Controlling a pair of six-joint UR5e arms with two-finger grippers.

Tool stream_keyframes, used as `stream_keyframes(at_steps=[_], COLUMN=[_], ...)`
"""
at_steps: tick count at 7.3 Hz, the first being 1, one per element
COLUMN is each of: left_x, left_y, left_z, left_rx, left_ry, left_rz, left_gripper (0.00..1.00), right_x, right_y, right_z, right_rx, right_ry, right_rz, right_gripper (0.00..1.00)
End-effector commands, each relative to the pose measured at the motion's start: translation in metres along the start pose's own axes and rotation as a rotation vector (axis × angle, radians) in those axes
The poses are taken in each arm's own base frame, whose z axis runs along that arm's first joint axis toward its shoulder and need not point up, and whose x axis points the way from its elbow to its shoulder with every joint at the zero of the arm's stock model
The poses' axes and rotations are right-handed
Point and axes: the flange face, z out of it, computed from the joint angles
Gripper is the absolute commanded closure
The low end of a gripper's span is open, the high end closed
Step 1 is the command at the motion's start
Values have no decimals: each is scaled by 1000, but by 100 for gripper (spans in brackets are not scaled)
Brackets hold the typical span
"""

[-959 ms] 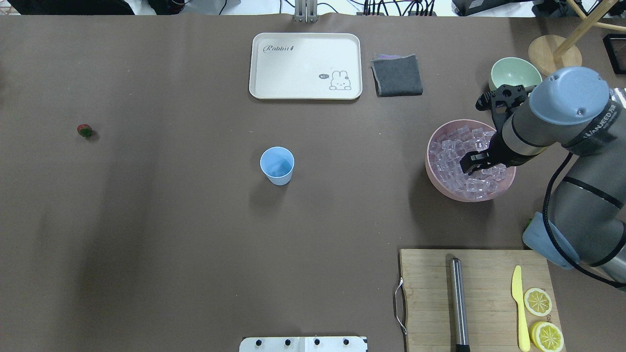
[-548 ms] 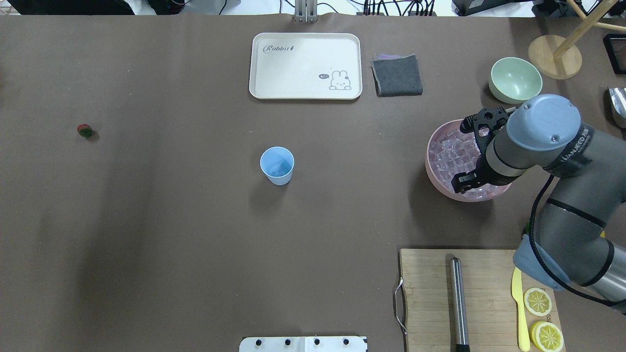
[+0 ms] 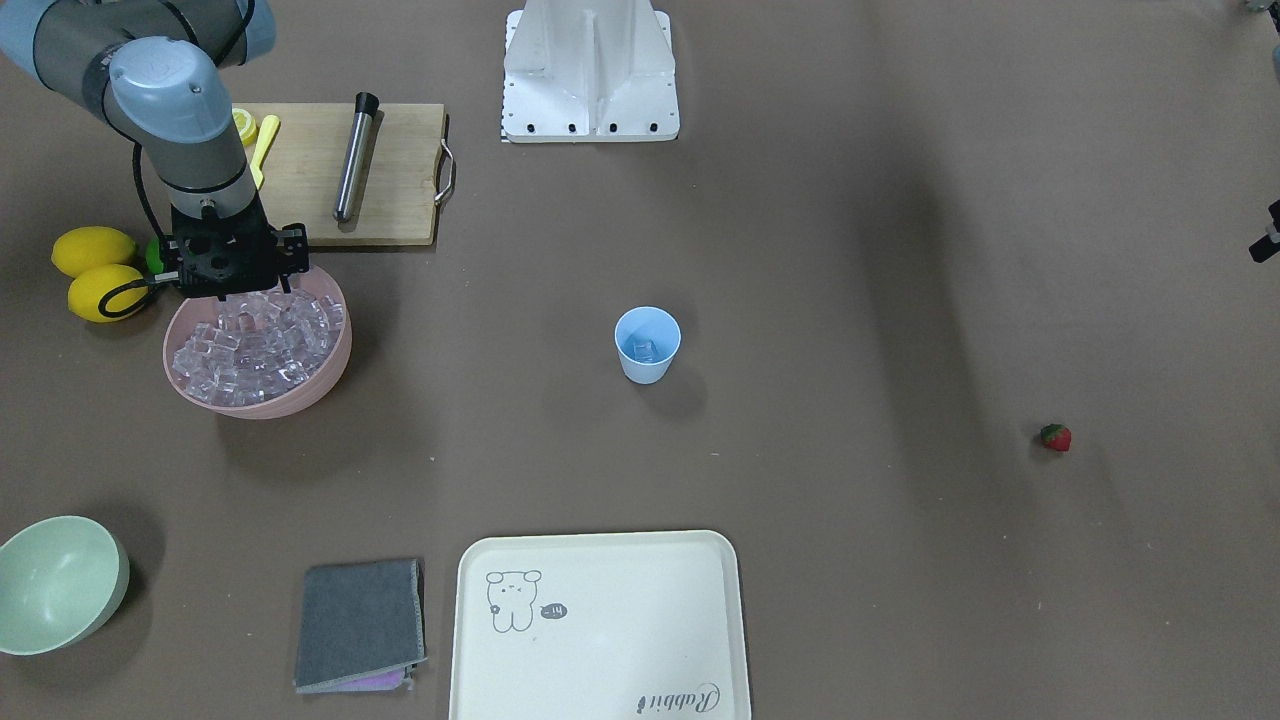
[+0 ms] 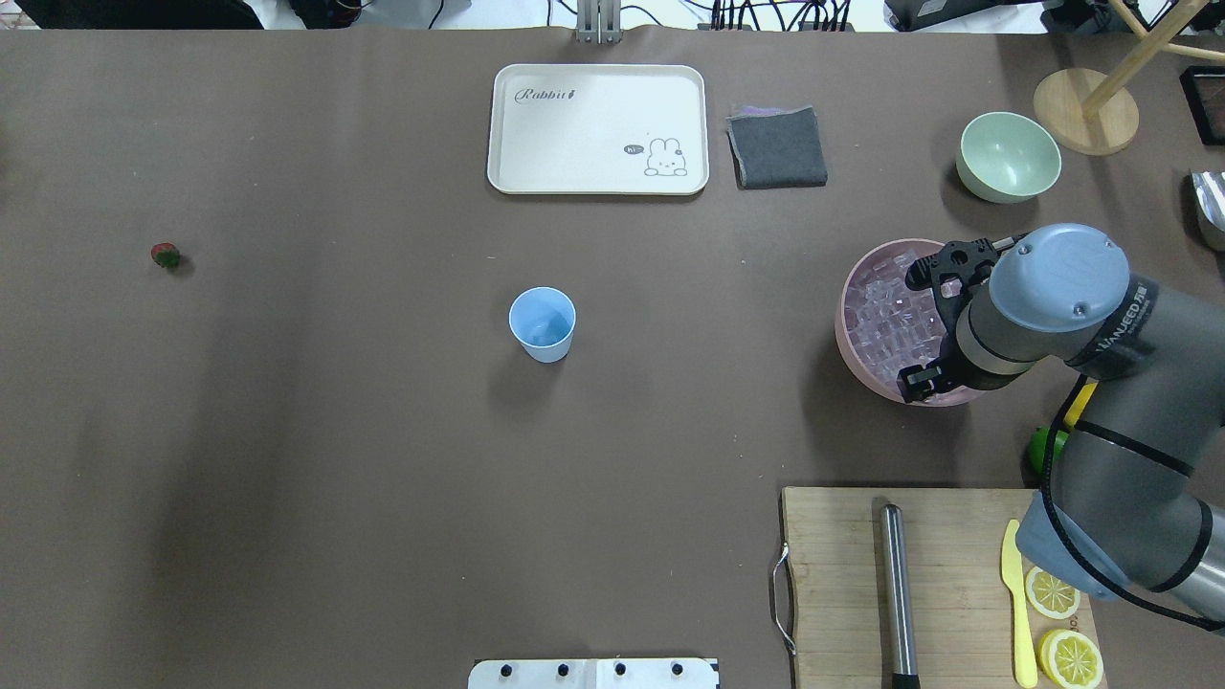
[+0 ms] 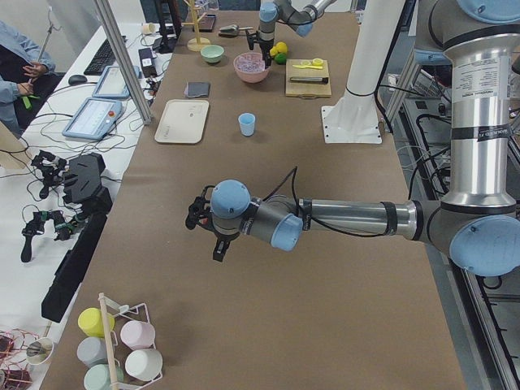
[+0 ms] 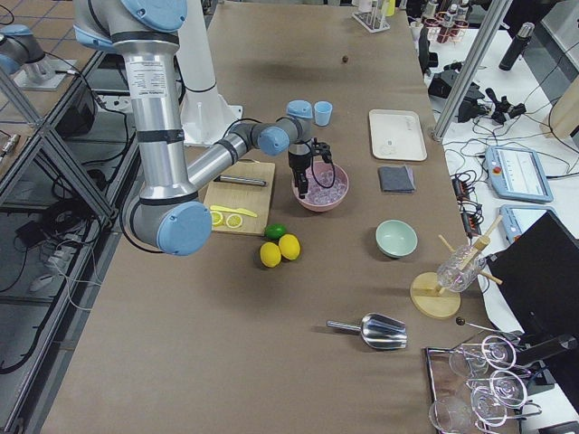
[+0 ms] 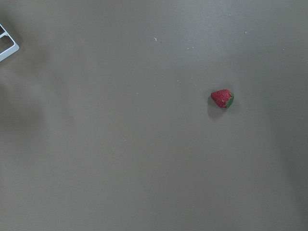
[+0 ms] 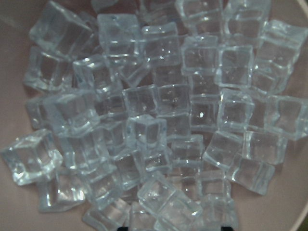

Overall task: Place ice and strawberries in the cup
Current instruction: 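Grasp another ice cube in the bowl with the right gripper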

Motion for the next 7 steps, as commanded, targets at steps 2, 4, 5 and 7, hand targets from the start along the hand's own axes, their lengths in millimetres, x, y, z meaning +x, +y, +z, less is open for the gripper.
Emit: stream_keyframes(at_steps=[2, 4, 5, 7], left_x=[0, 0, 0, 0], left_y=[0, 0, 0, 0], left_z=[0, 0, 0, 1], left_rx=[1, 1, 1, -1], left_ry=[0, 0, 0, 1], left_rz=[1, 1, 1, 2], left_gripper=[2, 2, 2, 2], right_x=[-5, -6, -1, 8], right_y=[-2, -3, -6, -13], right_z=[2, -3, -6, -16], right_rx=[4, 10, 15, 28], right_ry=[4, -4, -5, -16], right_rz=[-6, -12, -3, 13], right_gripper=[100, 100, 100, 100])
